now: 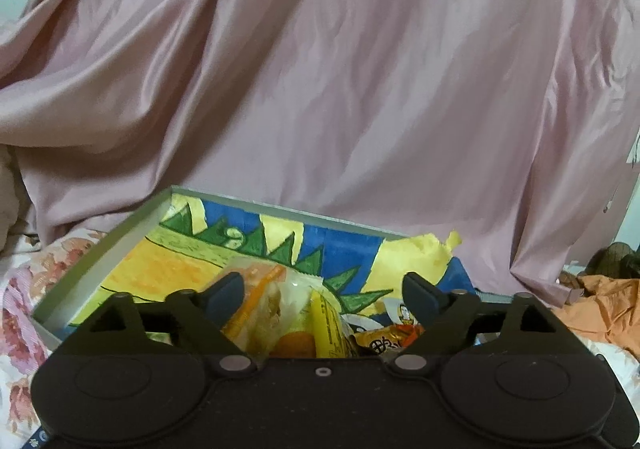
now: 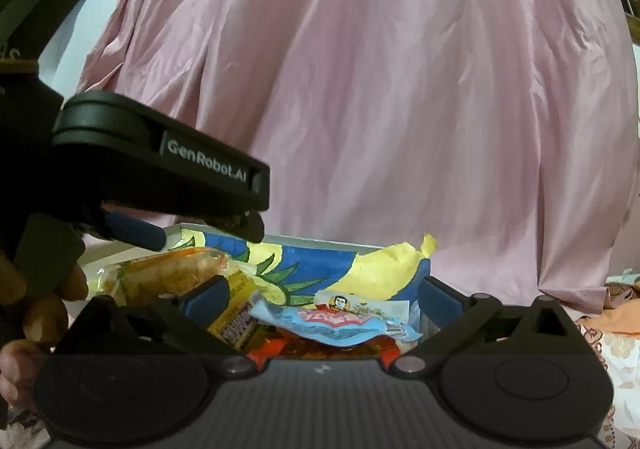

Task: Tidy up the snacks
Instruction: 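Open the left tool over the tray while the right tool releases the blue packet, then move the left tool to the blue calcium stick while the right tool reaches the round rice cake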

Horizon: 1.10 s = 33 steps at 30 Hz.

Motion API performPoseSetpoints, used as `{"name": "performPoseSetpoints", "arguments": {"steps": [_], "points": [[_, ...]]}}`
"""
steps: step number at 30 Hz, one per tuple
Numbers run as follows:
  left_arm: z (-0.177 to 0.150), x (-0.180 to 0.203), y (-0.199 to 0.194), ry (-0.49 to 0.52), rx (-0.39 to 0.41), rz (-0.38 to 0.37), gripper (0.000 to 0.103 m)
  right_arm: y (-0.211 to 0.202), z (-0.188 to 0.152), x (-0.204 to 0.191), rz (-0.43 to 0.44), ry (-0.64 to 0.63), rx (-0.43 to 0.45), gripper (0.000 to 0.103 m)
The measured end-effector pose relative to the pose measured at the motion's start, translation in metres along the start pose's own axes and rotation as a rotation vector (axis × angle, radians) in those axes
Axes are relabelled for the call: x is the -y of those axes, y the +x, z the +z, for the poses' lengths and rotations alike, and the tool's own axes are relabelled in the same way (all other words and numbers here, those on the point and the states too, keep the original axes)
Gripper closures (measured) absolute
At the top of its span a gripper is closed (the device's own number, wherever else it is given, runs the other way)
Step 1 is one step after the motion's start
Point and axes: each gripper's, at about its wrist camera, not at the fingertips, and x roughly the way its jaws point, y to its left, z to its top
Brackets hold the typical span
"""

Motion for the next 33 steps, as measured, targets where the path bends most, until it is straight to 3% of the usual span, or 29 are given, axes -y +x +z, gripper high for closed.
{"name": "performPoseSetpoints", "arguments": {"steps": [8, 18, 33], "points": [[0.004, -0.016, -0.036, -0.009, 0.074, 0.025, 0.001, -0.017, 0.007, -0.012, -0.004, -0.02, 0.064, 0.0], [-0.003, -0.052, -0.091, -0.034, 0.146, 0.07, 0.001, -0.063, 0.014, -0.034, 0.041, -0.067, 0.118, 0.0], [-0.039, -0.113, -0.167, -0.023, 0.151, 0.144, 0.001, -0.123, 0.016, -0.065, 0.097, -0.03, 0.087, 0.0]]}}
